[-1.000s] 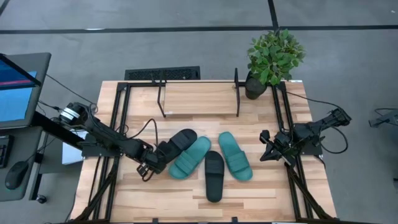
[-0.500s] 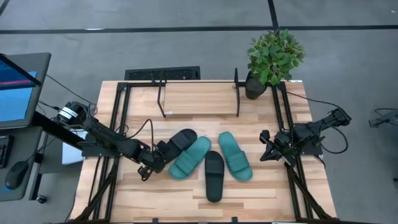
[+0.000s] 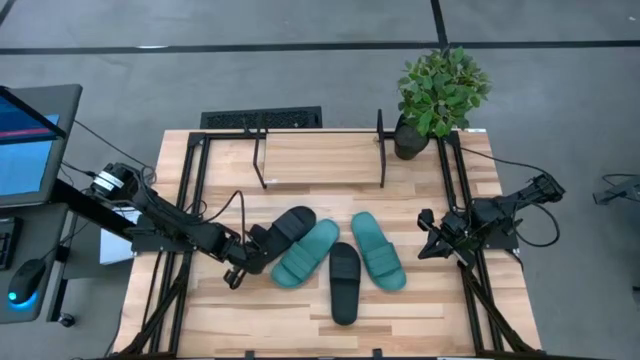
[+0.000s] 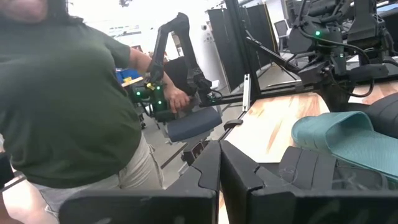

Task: Pick and place slides into the shelf
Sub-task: Put the top black slide on the shelf

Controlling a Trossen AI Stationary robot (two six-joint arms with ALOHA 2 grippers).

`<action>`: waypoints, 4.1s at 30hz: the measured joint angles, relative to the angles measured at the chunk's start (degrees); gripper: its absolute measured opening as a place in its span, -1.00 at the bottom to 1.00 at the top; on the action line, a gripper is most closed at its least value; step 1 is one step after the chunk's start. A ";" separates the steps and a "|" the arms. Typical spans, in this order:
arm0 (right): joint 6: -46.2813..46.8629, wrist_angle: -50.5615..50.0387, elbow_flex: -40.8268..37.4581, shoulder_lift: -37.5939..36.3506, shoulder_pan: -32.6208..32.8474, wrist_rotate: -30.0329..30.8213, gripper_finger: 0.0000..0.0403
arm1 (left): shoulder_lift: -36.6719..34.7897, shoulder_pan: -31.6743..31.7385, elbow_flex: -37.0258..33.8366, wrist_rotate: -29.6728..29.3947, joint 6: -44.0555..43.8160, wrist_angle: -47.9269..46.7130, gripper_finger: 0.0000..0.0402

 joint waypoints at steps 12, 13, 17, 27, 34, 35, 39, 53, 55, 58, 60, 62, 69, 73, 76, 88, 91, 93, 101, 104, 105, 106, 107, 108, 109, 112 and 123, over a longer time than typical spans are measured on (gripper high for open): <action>0.00 0.01 -0.02 0.02 0.00 -0.02 -0.99 | -0.86 -0.10 4.01 -1.14 -5.95 -1.45 -0.94; 0.00 0.00 0.00 0.01 0.01 -0.01 -0.99 | -0.86 -0.10 4.36 -1.66 -6.56 -1.32 -0.94; 0.00 0.00 -0.01 0.02 0.01 0.00 -0.99 | -0.86 -0.10 6.47 -3.41 -7.37 -1.64 -0.95; 0.00 0.00 0.00 0.01 0.01 0.00 -0.99 | -1.04 -0.12 15.01 -12.11 -6.34 -10.17 -0.97; 0.01 0.01 0.00 0.01 0.01 -0.01 -0.99 | -1.08 0.00 20.64 -19.73 -9.24 -18.28 -0.97; 0.00 -0.01 0.00 0.02 0.02 0.00 -0.99 | -1.10 0.16 21.34 -20.87 -9.70 -18.75 -0.97; 0.00 0.01 0.00 0.02 0.02 -0.01 -0.99 | -1.11 1.69 24.27 -25.00 -13.41 -20.46 -0.97; 0.00 0.01 0.00 0.02 0.00 0.00 -0.99 | -1.17 14.21 32.07 -34.87 -11.28 -20.23 -0.97; 0.00 0.00 0.00 0.01 0.02 -0.02 -0.99 | -1.17 16.55 32.77 -34.26 -9.30 -20.21 -0.97; 0.00 0.01 0.00 0.02 0.01 -0.01 -0.99 | -1.17 20.53 33.30 -32.74 -7.81 -20.21 -0.97; 0.00 -0.01 0.00 0.01 0.00 0.00 -0.99 | -1.17 23.45 33.31 -31.51 -7.72 -20.27 -0.97; 0.00 -0.01 0.00 0.02 0.00 0.00 -0.99 | -1.11 26.50 33.31 -30.24 -7.69 -20.22 -0.97; 0.00 0.01 -0.01 0.00 0.00 0.00 -0.99 | 1.12 33.28 33.31 -27.28 -2.96 -15.56 -0.97; 0.01 0.01 0.00 0.00 0.02 -0.01 -0.99 | 2.84 34.79 33.27 -24.75 -0.09 -13.26 -0.97; 0.01 -0.10 0.00 0.20 0.02 0.00 -0.99 | 5.08 35.09 33.37 -24.50 -0.11 -13.25 -0.97; 0.00 0.03 0.00 0.76 0.00 0.00 -0.99 | 13.87 35.24 33.23 -22.35 -0.71 -16.06 -0.97; 0.02 0.03 0.00 0.76 0.00 0.00 -0.99 | 13.78 35.24 32.89 -22.90 -2.14 -16.28 -0.97; 0.00 0.03 0.00 0.76 0.00 0.00 -0.99 | 13.76 35.24 32.97 -24.02 -2.19 -17.69 -0.97; 0.00 0.03 0.00 0.76 0.00 0.00 -0.99 | 13.74 35.24 32.76 -23.86 -2.57 -22.80 -0.97; 0.00 0.03 0.00 0.76 0.00 0.00 -0.99 | 13.74 35.24 32.76 -23.86 -2.56 -23.20 -0.97; 0.00 0.03 0.00 0.76 0.00 0.00 -0.99 | 13.74 35.24 32.76 -23.86 -2.54 -23.40 -0.97; 0.00 0.03 0.00 0.76 0.00 0.00 -0.99 | 13.74 35.24 32.76 -23.86 -2.54 -23.38 -0.97; 0.02 0.03 0.00 0.76 0.00 0.00 -0.99 | 13.74 35.24 32.76 -23.86 -2.54 -23.31 -0.97; 0.01 0.03 0.00 0.76 0.00 0.00 -0.99 | 13.71 35.31 32.76 -23.86 -2.52 -23.33 -0.97; 0.00 0.03 0.00 0.76 0.00 0.00 -0.99 | 13.71 35.45 32.76 -23.86 -2.52 -23.33 -0.97; 0.00 0.03 0.00 0.76 0.00 0.00 -0.99 | 13.71 35.62 32.76 -23.75 -2.39 -23.51 -0.97; 0.00 0.03 0.00 0.76 0.00 0.00 -0.99 | 13.67 35.81 32.76 -22.86 -1.54 -25.61 -0.97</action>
